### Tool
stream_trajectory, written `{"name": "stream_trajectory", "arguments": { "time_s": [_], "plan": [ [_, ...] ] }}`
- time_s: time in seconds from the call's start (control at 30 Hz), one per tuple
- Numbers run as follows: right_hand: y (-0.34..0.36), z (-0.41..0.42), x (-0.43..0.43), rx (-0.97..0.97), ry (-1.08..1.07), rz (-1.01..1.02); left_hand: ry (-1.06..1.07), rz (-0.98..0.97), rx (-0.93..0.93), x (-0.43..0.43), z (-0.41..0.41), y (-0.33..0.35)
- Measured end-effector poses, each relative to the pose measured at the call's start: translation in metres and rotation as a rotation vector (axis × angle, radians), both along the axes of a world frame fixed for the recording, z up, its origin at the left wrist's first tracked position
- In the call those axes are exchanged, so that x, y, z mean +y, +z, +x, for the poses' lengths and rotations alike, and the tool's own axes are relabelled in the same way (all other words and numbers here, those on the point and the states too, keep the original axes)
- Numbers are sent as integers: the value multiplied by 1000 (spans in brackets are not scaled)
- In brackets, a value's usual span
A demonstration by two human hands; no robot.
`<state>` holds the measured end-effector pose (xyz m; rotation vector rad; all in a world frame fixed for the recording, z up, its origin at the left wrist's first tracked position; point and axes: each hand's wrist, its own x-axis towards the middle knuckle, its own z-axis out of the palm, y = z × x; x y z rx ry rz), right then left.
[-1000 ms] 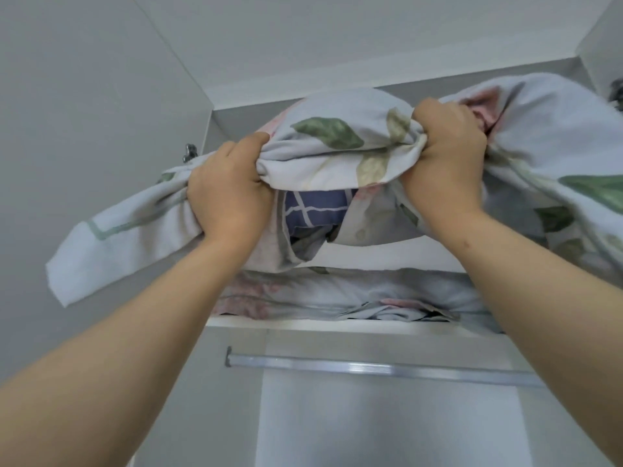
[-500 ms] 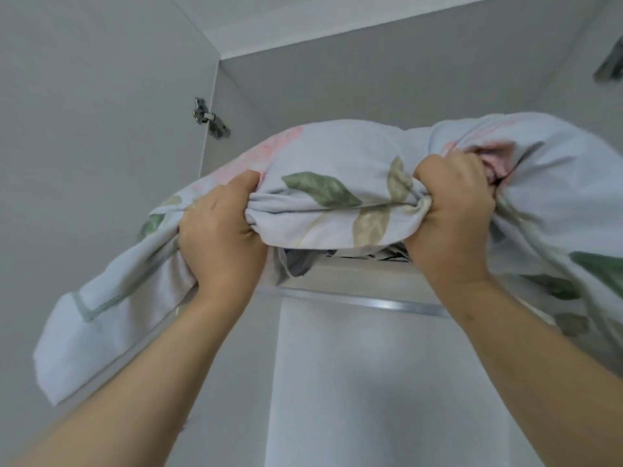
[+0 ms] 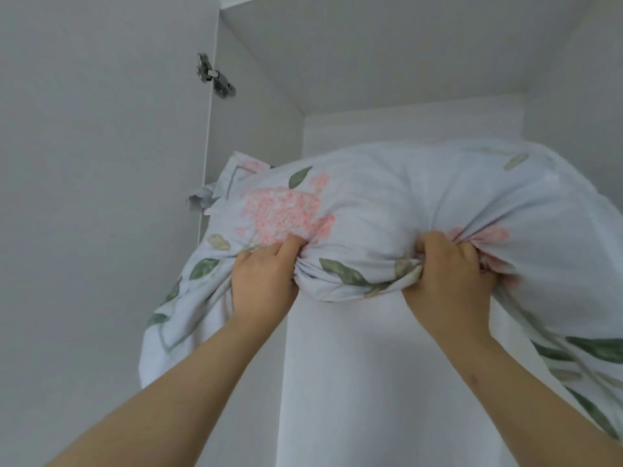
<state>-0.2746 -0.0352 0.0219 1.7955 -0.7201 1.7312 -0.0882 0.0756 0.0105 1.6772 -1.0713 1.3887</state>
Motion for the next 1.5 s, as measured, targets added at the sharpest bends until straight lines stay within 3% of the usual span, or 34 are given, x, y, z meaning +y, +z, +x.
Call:
{"name": "stream_trajectory", "arguments": {
  "time_s": [0.13, 0.43, 0.7, 0.87, 0.97, 1.1, 1.27, 1.5],
  "plan": [
    [-12, 0, 23, -6, 143, 14, -12, 46, 14, 26, -3, -11],
    [-92, 12, 52, 13, 235, 53, -43, 15, -6, 67, 0, -87],
    [-184, 20, 75, 214, 272, 47, -19, 152, 155, 95, 7, -195],
    [-226, 32, 80, 310, 318, 285, 46, 240, 236, 105, 11, -242],
    [-258, 43, 82, 379, 369, 571, 99, 338, 346, 115, 15, -277],
    [-324, 49, 93, 612, 326, 915, 154, 554, 537, 146, 9, -336],
    [-388, 49, 130, 815, 370, 1034, 200, 759, 831, 201, -9, -394],
    [-440, 64, 186, 1085, 424, 1156, 298, 847, 1031, 278, -31, -439]
  ]
}}
